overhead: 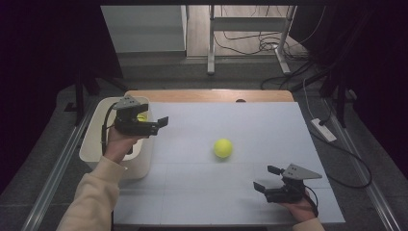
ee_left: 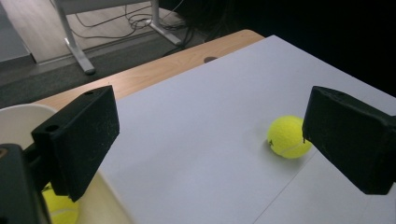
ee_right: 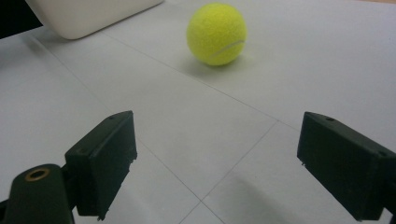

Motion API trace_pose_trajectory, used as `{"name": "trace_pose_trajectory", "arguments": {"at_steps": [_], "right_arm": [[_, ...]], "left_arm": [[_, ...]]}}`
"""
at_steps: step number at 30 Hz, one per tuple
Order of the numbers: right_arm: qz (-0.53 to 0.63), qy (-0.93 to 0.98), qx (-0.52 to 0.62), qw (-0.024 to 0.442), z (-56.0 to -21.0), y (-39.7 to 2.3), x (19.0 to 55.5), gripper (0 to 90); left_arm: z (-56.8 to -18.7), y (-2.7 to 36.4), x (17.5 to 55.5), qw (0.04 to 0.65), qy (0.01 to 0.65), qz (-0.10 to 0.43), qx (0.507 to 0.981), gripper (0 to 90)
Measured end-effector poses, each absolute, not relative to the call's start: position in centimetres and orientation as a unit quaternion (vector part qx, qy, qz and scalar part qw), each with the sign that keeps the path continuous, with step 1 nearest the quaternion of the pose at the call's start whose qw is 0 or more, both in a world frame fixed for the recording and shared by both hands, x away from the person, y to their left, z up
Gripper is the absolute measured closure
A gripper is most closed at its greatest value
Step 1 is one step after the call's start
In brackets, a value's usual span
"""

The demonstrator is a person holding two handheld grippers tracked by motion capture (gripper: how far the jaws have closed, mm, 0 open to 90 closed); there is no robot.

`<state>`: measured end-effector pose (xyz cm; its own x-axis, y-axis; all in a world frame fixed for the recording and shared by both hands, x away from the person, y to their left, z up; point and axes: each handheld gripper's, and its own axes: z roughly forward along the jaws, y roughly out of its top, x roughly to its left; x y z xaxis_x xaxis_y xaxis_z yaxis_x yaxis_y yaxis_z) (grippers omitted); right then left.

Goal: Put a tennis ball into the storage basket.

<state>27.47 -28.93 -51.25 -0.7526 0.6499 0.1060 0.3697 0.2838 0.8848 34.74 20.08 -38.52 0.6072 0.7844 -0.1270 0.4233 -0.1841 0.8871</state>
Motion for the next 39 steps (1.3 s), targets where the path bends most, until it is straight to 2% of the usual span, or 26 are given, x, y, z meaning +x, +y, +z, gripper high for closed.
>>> {"name": "trace_pose_trajectory", "arguments": {"at_steps": [39], "right_arm": [[0.503,0.790,0.322,0.141,-51.2,-28.9,27.7,12.0]], "left_arm": [[-39.5,14.0,34.8,0.490,0.356,0.144,0.783,7.0]]}}
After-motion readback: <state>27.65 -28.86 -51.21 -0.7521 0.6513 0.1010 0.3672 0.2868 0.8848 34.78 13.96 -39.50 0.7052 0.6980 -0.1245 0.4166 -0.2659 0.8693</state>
